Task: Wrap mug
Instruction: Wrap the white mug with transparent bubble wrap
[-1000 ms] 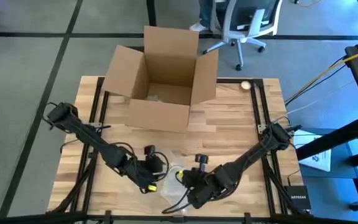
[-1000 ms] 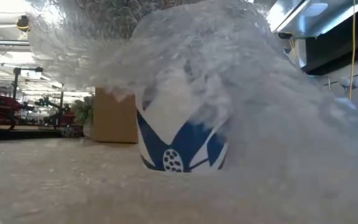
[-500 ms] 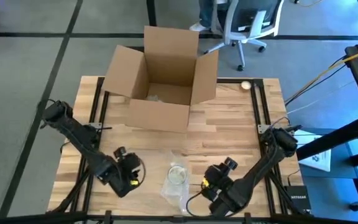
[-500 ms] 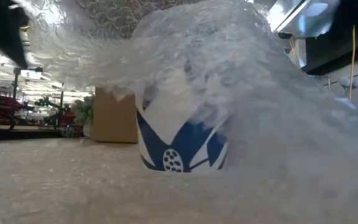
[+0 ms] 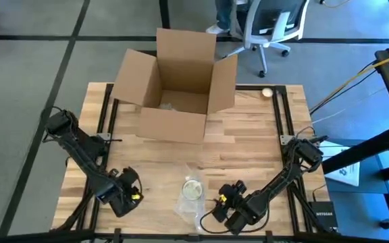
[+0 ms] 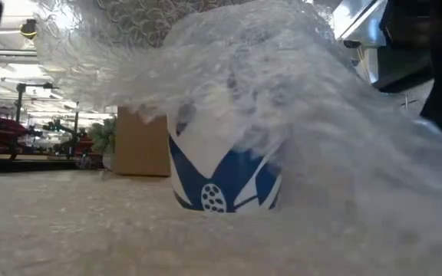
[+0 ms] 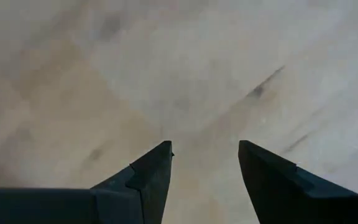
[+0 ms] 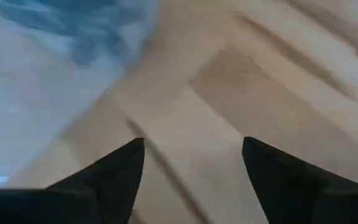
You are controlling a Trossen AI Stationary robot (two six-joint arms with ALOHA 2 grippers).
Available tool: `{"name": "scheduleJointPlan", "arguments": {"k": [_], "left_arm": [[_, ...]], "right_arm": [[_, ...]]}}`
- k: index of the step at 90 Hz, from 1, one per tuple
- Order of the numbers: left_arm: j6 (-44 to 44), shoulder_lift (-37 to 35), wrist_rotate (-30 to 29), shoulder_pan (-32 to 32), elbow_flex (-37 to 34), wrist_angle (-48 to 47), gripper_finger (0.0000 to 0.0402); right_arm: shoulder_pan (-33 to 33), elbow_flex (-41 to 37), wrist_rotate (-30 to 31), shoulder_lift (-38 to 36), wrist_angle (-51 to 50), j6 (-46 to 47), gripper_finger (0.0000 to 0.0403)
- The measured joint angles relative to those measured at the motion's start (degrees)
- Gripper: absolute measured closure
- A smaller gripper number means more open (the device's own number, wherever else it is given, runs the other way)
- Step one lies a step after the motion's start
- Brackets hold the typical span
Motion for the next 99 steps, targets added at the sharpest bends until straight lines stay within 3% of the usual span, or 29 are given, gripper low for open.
{"name": "scheduleJointPlan", "arguments": {"k": [12, 25, 36, 47, 64, 99], "left_arm": [[-0.29, 1.45, 1.19, -1.05, -4.22, 9.33, 0.0231], [-3.44, 4.28, 1.90, -1.88, -6.17, 10.33, 0.0231], [-0.29, 5.35, 1.54, -1.62, -6.23, 11.23, 0.0235], [1.45, 5.51, -0.79, -1.23, -6.35, 12.71, 0.0275], [3.40, 5.07, -4.91, -1.54, -6.52, 15.24, 0.0387], [16.42, -0.04, -17.56, 0.15, 0.99, 14.66, 0.0401]], "right_arm": [[0.00, -0.04, 1.49, -0.01, 2.95, -1.95, 0.0143], [0.01, -0.04, 1.35, -0.01, 7.43, -6.99, 0.0143], [0.01, 0.19, 0.92, -0.03, 10.99, -12.56, 0.0143], [-0.04, 0.61, 0.92, -0.03, 11.27, -17.29, 0.0143], [-0.07, 0.61, 0.91, -0.03, 11.33, -22.48, 0.0143], [-0.17, 0.59, 1.39, -0.03, 12.06, -31.55, 0.0143]]}}
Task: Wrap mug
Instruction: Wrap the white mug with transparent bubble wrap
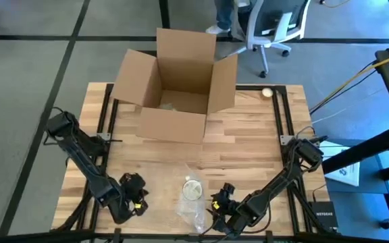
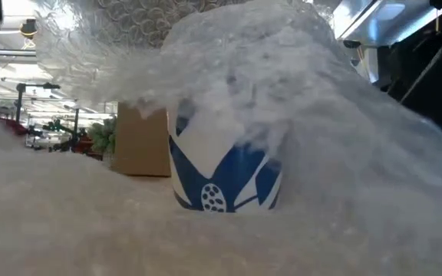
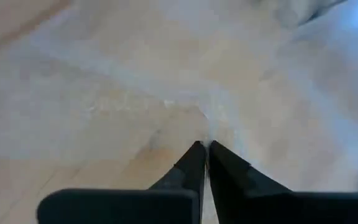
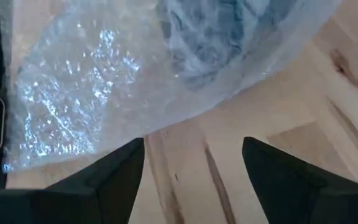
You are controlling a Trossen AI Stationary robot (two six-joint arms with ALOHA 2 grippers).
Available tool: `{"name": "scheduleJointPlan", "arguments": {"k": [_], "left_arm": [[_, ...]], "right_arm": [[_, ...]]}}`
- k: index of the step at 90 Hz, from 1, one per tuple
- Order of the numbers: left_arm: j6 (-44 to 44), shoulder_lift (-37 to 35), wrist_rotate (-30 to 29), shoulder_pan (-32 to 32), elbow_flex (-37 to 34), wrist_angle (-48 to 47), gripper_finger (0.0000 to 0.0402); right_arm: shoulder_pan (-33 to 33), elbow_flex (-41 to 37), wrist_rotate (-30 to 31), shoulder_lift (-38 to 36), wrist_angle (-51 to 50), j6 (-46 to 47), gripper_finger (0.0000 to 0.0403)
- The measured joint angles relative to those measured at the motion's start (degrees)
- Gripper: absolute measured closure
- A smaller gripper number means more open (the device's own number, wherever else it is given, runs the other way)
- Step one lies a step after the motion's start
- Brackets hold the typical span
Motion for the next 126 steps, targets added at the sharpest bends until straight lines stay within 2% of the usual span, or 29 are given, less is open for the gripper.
{"name": "scheduleJointPlan", "arguments": {"k": [26, 41, 68, 84, 99, 126], "left_arm": [[16.82, -0.14, -2.10, 4.34, 5.07, 2.17, 0.0401], [26.45, -0.16, -3.64, 6.85, 6.84, 8.11, 0.0401], [52.69, 0.04, -2.95, 13.24, 7.20, 32.38, 0.0401], [66.44, 0.12, 2.80, 18.33, 7.20, 43.07, 0.0401], [69.72, 2.69, 8.79, 22.79, 7.22, 45.44, 0.0401], [66.15, 12.15, 12.93, 24.77, 7.17, 46.80, 0.0401]], "right_arm": [[-1.15, 0.00, -0.30, 0.00, 0.35, -0.98, 0.0143], [-1.16, 0.00, -0.35, 0.00, 1.46, -0.98, 0.0143], [-1.44, 0.00, 1.09, 0.00, 2.15, -3.13, 0.0143], [-2.60, 0.00, -0.45, -0.02, 7.95, -10.95, 0.0143], [-4.57, 0.00, -2.40, -0.02, 8.39, -13.20, 0.0143], [-6.25, -0.02, -10.64, -1.54, 6.45, -13.04, 0.0143]]}}
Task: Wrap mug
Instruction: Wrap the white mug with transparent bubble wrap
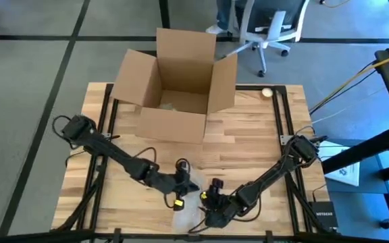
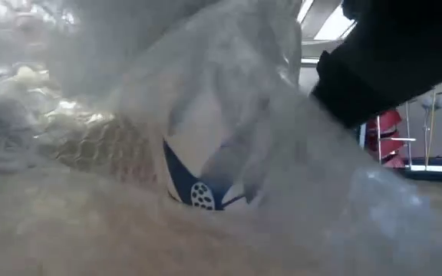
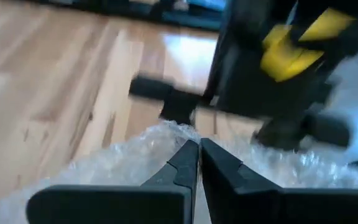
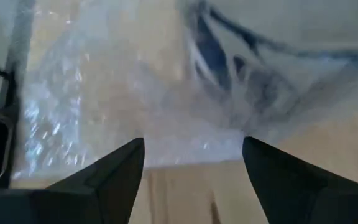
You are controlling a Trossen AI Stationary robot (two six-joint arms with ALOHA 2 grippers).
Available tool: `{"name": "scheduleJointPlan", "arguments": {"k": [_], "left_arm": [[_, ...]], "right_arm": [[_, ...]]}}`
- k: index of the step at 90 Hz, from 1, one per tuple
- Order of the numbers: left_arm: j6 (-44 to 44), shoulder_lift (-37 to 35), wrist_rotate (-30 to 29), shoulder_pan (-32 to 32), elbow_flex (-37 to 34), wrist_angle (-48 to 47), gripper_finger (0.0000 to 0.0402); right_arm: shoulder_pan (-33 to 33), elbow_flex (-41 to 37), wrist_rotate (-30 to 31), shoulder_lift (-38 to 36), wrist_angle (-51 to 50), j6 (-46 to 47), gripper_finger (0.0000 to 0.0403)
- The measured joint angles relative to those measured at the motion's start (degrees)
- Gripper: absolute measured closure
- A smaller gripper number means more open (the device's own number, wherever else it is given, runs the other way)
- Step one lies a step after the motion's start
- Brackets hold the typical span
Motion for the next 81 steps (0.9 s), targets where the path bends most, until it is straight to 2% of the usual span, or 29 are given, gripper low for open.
{"name": "scheduleJointPlan", "arguments": {"k": [11, 20, 36, 52, 57, 66, 81], "left_arm": [[-0.39, 0.48, -0.02, -0.22, 0.02, 0.17, 0.0401], [0.64, 0.46, -0.02, -0.28, 0.02, 0.22, 0.0401], [1.71, 0.46, -0.02, -0.17, 0.02, 0.28, 0.0401], [2.58, 0.46, 0.00, -0.28, 0.02, 0.26, 0.0401], [2.56, 0.46, 0.11, -0.28, 0.02, 0.24, 0.0401], [2.56, 0.46, 0.13, -0.28, 0.02, 0.26, 0.0401], [2.31, 0.40, 0.18, -0.21, 0.02, 0.52, 0.0401]], "right_arm": [[0.37, 0.02, -6.20, -4.65, -5.16, 3.25, 0.0143], [0.40, 0.02, -7.39, -8.60, -8.23, 4.62, 0.0143], [-1.53, 0.04, -2.34, -13.48, -8.77, -0.82, 0.0143], [-4.78, 0.04, -1.84, -15.19, -8.17, -11.26, 0.0154], [-5.79, 0.04, -2.54, -14.52, -7.77, -14.48, 0.0172], [-7.52, 0.03, -7.82, -12.65, -5.37, -17.76, 0.0227], [-7.64, 0.00, -5.04, -11.66, -1.33, -25.76, 0.0340]]}}
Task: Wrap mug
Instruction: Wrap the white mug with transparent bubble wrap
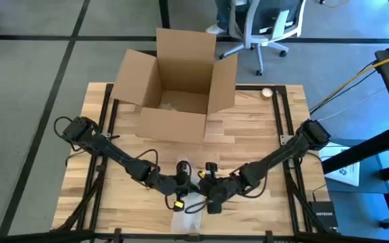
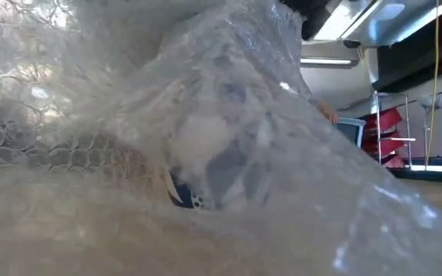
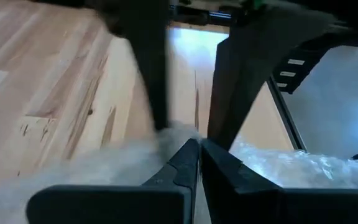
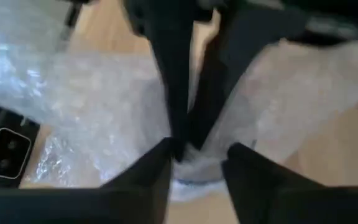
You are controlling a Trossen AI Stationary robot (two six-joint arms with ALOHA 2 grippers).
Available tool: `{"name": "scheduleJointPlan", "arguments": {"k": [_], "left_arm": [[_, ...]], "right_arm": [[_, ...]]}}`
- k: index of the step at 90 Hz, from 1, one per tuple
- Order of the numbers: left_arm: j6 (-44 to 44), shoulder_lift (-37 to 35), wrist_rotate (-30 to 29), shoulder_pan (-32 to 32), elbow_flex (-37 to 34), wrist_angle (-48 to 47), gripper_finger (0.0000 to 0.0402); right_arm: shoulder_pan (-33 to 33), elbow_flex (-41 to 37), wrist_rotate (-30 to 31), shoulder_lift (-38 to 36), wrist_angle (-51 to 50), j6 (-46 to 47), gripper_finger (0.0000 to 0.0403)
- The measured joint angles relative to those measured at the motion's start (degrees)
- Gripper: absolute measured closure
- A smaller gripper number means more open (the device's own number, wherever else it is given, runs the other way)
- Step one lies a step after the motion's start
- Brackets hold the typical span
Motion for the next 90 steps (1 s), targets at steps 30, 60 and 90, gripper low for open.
{"name": "scheduleJointPlan", "arguments": {"k": [30, 60, 90], "left_arm": [[-0.44, -0.86, 0.71, -0.34, -0.31, -3.49, 0.0401], [0.84, -5.74, 1.52, -1.04, 0.11, -7.07, 0.0401], [1.49, -10.95, 2.37, -2.45, 0.02, -12.20, 0.0401]], "right_arm": [[-0.25, 0.23, -0.19, 4.11, 1.37, 0.30, 0.0368], [-0.30, 0.09, -1.49, 4.70, 0.20, 1.31, 0.0400], [-0.30, 0.86, -1.34, 4.85, -1.30, 1.37, 0.0398]]}}
